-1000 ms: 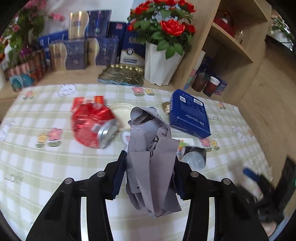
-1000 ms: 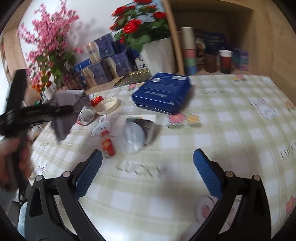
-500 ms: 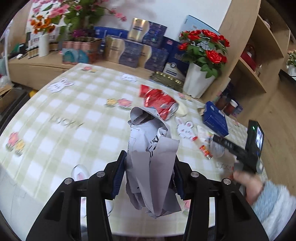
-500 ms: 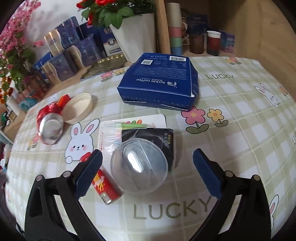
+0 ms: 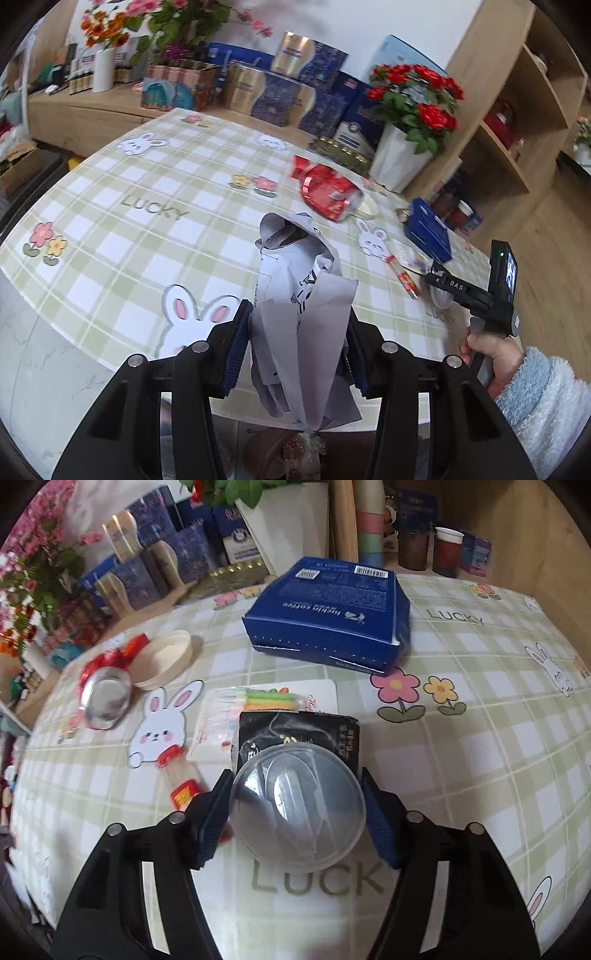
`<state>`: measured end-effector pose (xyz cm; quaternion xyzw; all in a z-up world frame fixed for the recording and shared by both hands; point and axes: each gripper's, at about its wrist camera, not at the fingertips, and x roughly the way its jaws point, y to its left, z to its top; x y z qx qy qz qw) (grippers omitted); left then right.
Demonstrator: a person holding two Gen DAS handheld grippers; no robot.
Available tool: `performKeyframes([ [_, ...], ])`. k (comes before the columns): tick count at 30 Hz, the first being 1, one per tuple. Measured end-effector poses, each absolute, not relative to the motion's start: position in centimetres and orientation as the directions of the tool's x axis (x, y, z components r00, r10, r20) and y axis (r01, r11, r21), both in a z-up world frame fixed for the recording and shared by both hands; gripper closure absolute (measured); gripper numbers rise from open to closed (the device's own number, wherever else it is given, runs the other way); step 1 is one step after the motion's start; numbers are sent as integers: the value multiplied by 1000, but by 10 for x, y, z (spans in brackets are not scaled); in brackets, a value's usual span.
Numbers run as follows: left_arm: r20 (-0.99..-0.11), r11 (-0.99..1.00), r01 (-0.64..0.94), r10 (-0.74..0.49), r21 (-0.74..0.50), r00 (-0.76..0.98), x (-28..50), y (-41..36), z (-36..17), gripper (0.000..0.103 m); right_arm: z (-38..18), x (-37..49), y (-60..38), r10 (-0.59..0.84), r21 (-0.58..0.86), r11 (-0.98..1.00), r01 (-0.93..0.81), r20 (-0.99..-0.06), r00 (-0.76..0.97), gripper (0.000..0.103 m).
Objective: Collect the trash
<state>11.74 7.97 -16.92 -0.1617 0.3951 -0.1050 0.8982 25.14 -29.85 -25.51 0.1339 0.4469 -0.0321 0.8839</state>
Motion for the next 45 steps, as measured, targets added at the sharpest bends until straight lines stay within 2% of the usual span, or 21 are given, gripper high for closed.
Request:
performKeyframes([
  [6,-665,911,123,-374,-393,646,104,52,-169,57,-245,217,-316,135,286,947,143,-763,632,37],
  [13,-660,904,147,-397,-402,638,87,40,-170,57,-262,205,-318,120,231,965,125,-811,572,35],
  [15,-661,906,145,-392,-397,640,83,42,-170,57,-262,201,-313,104,194,976,101,-818,566,28],
  [19,-666,910,132,-381,-394,642,79,47,-172,57,-263,197,-302,87,140,989,55,-829,552,22],
  [24,-662,907,132,-385,-399,644,78,50,-174,56,-262,188,-298,77,117,993,34,-821,566,20],
  [26,-663,905,130,-390,-406,639,78,50,-175,56,-264,185,-300,84,124,992,34,-822,563,20],
  [30,-671,900,122,-398,-419,626,80,51,-183,56,-265,180,-299,37,54,998,13,-826,563,36],
  [45,-678,899,136,-407,-417,613,74,44,-186,56,-239,138,-297,171,191,981,-37,-755,633,36],
])
